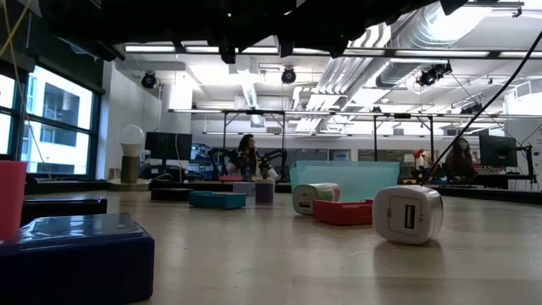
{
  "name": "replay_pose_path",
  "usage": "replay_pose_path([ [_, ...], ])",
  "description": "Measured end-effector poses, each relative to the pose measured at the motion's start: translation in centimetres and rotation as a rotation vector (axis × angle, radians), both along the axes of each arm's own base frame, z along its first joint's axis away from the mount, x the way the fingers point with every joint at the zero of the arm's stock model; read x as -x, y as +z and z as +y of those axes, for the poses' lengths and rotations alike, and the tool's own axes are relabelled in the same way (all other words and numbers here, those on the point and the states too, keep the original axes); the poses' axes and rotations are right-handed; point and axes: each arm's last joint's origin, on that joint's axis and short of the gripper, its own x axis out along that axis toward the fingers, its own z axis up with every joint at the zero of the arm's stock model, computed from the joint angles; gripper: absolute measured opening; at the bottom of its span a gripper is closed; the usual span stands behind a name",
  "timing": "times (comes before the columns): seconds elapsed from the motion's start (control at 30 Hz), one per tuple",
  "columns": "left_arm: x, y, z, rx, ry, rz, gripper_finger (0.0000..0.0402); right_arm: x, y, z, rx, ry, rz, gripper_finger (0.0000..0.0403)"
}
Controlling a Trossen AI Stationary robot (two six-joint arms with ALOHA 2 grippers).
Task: Pick & Place Office items
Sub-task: Put the top blue digital timer into the black bin
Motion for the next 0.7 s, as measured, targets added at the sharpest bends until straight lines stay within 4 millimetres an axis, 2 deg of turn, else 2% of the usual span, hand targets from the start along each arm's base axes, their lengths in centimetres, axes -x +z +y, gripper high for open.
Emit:
replay_pose_path([
  [0.37,0.1,-0.4,-0.6,-0.014,-0.009,0.047,0.0146,-0.1,-0.4,0.0,-0.021,-0.016,0.024,0.0215],
  [0.7,1.0,0.6,-0.5,0.101,-0.032,0.122,0.0146,0.0,-0.5,0.0,0.016,-0.009,0.038,0.0283],
])
